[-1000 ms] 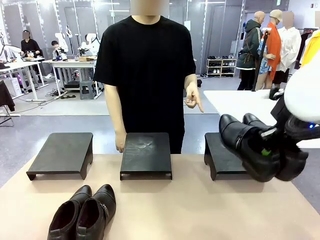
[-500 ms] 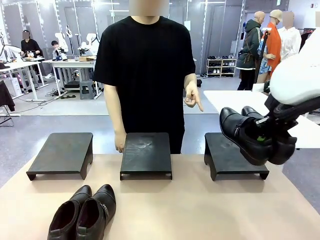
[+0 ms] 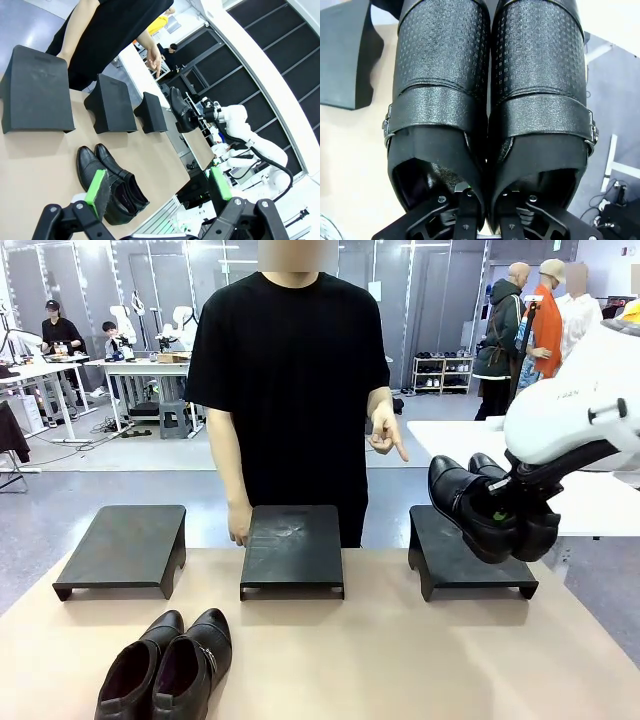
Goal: Place the shoes on the stand as instructed by the person.
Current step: Pick up one pair of Shoes and place it on the Shoes Stand indicated by the person.
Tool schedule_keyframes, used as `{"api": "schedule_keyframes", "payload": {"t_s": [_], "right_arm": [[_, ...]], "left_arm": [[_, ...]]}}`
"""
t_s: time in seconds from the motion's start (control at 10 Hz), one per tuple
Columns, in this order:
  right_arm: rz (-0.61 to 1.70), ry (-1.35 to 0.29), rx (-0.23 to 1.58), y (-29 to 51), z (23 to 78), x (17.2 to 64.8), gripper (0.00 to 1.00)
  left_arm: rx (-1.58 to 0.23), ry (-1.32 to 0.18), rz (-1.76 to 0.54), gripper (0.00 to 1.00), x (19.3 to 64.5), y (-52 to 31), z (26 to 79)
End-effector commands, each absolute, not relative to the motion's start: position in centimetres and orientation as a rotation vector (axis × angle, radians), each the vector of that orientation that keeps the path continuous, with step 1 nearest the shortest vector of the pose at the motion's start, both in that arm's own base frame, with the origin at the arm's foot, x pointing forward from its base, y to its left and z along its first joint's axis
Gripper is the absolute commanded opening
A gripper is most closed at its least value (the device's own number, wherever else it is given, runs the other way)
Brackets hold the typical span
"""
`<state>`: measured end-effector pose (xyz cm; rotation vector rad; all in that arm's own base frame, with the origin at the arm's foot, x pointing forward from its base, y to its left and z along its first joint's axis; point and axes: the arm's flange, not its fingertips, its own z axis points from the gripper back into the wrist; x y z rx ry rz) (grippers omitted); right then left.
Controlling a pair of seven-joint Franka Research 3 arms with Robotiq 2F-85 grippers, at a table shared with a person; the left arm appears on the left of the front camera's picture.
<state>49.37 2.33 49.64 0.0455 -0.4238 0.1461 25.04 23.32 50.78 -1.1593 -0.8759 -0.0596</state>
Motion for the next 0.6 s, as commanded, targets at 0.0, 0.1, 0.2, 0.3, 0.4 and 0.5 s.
{"api": "schedule_keyframes", "payload": {"t_s": [0.0, 0.1, 0.2, 0.3, 0.4, 0.5], "right_arm": [[0.131, -0.48, 0.052, 2.6, 49.2, 51.6, 0.09], [0.127, -0.489, 0.055, 2.6, 48.4, 52.5, 0.09], [0.127, -0.498, 0.071, 2.5, 47.8, 53.3, 0.09], [0.126, -0.512, 0.057, 2.3, 47.2, 54.3, 0.09], [0.116, -0.515, 0.054, 2.3, 46.8, 54.9, 0.09], [0.118, -0.521, 0.069, 2.4, 46.5, 55.4, 0.09]], "left_arm": [[-1.163, -0.884, -0.08, 1.0, 25.1, 23.5, 50.9], [-1.163, -0.884, -0.08, 1.0, 25.1, 23.5, 50.9], [-1.163, -0.884, -0.08, 1.0, 25.1, 23.5, 50.9], [-1.163, -0.884, -0.08, 1.0, 25.1, 23.5, 50.9], [-1.163, -0.884, -0.08, 1.0, 25.1, 23.5, 50.9], [-1.163, -0.884, -0.08, 1.0, 25.1, 23.5, 50.9]]}}
